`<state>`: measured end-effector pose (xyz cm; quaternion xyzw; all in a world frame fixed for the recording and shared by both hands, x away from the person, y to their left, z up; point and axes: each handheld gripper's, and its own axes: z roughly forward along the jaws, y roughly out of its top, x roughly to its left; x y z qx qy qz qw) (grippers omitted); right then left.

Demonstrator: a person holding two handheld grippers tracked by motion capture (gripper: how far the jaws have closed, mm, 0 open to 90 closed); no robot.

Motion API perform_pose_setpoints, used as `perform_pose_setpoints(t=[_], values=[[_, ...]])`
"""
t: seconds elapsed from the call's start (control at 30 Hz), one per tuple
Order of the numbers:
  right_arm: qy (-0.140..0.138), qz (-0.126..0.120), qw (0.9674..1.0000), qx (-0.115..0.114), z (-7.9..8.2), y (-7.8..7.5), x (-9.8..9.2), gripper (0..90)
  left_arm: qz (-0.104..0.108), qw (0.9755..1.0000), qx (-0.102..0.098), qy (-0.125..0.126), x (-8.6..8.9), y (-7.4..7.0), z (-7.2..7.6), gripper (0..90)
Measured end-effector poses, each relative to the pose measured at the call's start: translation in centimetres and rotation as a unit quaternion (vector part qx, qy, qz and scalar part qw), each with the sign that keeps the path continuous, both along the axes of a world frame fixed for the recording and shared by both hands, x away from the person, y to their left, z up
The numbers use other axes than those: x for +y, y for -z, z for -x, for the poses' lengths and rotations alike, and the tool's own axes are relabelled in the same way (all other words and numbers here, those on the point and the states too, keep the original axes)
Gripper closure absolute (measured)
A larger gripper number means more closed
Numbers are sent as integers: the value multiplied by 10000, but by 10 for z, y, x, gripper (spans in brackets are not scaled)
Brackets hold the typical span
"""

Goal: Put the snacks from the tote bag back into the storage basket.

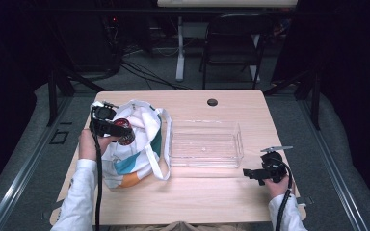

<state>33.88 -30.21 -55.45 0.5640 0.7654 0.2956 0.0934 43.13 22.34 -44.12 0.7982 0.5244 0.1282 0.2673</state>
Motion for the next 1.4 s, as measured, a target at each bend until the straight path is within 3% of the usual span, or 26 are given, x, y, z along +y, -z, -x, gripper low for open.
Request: perform_pose_setpoints(t=[1.4], values=[[-21,-37,10000,5,0,0,-1,84,-69,9993,-139,331,-31,-42,-10,260]])
